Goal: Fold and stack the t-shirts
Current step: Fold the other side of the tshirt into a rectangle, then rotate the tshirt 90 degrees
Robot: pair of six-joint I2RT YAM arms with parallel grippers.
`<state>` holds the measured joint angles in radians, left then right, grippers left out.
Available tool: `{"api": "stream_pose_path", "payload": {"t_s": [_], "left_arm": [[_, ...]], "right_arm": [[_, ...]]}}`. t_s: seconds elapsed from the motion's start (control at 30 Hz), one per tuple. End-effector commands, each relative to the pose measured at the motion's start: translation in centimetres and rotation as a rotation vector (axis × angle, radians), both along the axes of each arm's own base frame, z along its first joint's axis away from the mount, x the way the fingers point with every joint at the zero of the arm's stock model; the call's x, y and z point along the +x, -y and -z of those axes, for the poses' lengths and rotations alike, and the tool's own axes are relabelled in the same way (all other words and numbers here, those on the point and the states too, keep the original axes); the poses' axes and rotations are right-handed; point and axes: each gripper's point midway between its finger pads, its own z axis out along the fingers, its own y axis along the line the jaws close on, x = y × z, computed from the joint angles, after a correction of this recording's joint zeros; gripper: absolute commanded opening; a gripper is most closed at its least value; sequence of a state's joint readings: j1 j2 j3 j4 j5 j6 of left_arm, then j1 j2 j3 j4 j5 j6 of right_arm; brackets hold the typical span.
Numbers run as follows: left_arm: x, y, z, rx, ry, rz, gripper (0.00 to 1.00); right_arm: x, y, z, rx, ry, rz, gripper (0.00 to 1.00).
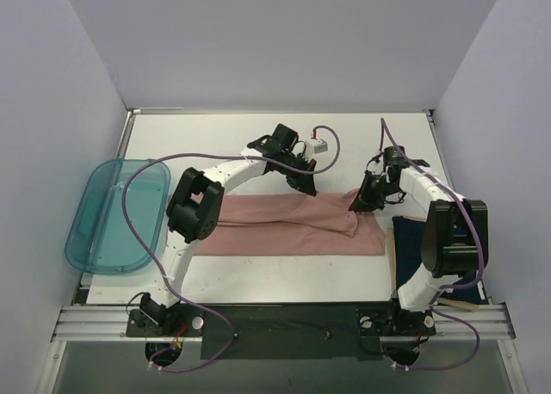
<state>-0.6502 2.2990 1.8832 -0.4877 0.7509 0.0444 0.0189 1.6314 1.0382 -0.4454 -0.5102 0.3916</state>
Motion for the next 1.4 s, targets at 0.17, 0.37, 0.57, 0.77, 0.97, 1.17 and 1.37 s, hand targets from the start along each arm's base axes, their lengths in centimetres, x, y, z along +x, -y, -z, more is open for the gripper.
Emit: {"api": "stream_pose_path", "payload": {"t_s": [0.17,0.37,0.57,0.77,0.97,1.17,1.37], "left_arm": [[2.7,-0.8,0.3,0.036,0.112,-0.104,0.00],[1.6,0.1,0.6,0.038,0.121,-0.032,0.25],[4.1,-1.2,-3.1,0.068,0.198,-0.064,0.52],[6.1,-6.0,-7.1,0.136,0.312,-0.091,0.54],[6.0,-17.2,-3.9,0.348,0.246,-0.184,0.30],[3.7,-25.6,-1.0,0.492,0.207,-0.226,0.30],[3.4,-32.0,0.7,0.661,0.177,-0.308,0.30]], "right_arm": [[1.7,0.8,1.5,-0.033,-0.036,0.028,0.00],[1.9,2.0,1.3,-0.093,-0.033,0.070,0.32],[2.5,4.3,-1.6,-0.218,0.062,0.136,0.38],[4.0,4.3,-0.8,-0.214,0.037,0.191,0.06],[6.2,3.4,4.2,-0.106,-0.141,0.307,0.00],[10.6,2.6,6.7,-0.044,-0.226,0.391,0.00],[22.4,1.5,4.6,0.020,-0.086,0.462,0.00]]}}
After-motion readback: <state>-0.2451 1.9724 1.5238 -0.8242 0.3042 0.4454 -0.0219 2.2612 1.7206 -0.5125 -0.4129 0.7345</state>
